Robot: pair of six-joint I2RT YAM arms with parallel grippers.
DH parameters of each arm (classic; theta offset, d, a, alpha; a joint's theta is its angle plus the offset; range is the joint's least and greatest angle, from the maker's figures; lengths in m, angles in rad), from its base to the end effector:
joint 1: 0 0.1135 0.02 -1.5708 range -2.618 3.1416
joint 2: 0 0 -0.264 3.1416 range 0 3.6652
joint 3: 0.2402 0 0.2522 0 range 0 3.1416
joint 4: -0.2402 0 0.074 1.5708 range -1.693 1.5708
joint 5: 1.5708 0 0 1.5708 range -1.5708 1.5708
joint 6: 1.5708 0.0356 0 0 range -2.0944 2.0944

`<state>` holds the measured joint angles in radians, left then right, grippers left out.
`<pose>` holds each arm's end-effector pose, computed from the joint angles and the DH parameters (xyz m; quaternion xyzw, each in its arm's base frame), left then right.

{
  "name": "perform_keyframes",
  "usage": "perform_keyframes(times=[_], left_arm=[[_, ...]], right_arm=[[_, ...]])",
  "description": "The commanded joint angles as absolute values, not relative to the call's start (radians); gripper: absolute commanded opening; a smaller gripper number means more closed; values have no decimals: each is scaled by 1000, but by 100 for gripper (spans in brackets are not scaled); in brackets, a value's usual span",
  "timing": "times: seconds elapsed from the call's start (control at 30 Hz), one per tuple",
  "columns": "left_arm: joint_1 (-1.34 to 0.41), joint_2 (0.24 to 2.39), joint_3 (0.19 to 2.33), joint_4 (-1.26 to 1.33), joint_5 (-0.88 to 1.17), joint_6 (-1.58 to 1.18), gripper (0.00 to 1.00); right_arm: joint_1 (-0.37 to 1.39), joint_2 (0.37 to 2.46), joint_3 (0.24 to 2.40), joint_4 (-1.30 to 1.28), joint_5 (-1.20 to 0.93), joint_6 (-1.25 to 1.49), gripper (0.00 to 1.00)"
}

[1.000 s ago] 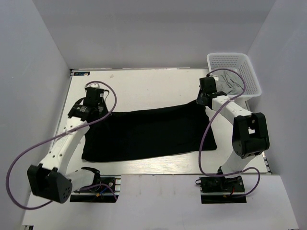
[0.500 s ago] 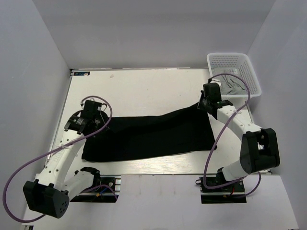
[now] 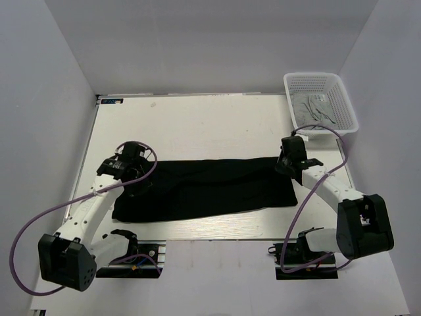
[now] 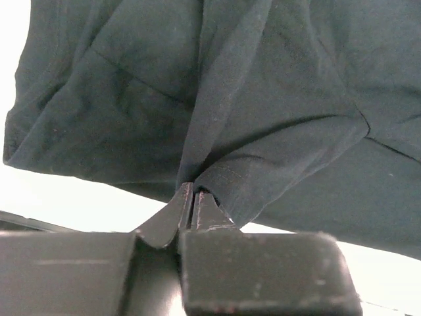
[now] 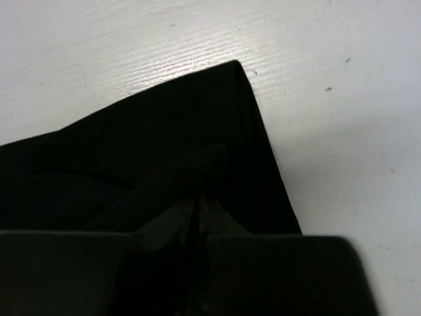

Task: Fold and stack the t-shirts
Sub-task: Fold the other side of the tshirt into a rectangle

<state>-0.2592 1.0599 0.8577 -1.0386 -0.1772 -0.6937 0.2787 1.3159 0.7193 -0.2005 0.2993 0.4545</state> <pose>0.1739 -0.0396 0.2502 -0.2260 0.9563 0.0025 0.1854 0.2579 0.0629 0.2037 0.1364 0.9073 0.0048 0.3978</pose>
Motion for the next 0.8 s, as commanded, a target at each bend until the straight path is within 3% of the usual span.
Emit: perform_keyframes(times=[0.0, 0.07, 0.1, 0.13, 0.17, 0.2, 0.23, 0.4, 0.57, 0.63, 0.7, 0.77], left_arm=[[-261, 1075, 867, -1052, -156, -684, 11], [-261, 1075, 877, -1071, -156, -675, 27], [-261, 1075, 890, -1090, -156, -675, 34], [-261, 1063, 890, -1101, -156, -664, 79], [-261, 1052, 914, -1111, -156, -664, 100], [-261, 1052, 914, -1111, -156, -664, 100], [-261, 1037, 928, -1111, -156, -664, 100], [-242, 1025, 937, -992, -167, -673, 100], [-233, 1125, 965, -867, -330, -745, 100], [-233, 1178, 991, -867, -415, -802, 93], [-221, 1254, 1005, -769, -416, -792, 76], [-221, 1301, 1005, -730, -416, -792, 74]], right_arm=[[278, 1267, 683, -190, 347, 506, 26], [281, 1226, 667, -228, 368, 523, 50], [281, 1217, 663, -288, 391, 526, 52], [281, 1204, 660, -311, 409, 552, 57], [281, 1151, 655, -327, 434, 558, 62], [278, 1128, 652, -356, 446, 560, 69], [279, 1109, 652, -365, 471, 572, 90], [284, 988, 667, -293, 353, 491, 90], [293, 1083, 669, -169, 117, 427, 90], [304, 1118, 673, -150, 68, 425, 90], [311, 1173, 678, -121, 45, 426, 90], [308, 1207, 695, -118, 38, 419, 90]])
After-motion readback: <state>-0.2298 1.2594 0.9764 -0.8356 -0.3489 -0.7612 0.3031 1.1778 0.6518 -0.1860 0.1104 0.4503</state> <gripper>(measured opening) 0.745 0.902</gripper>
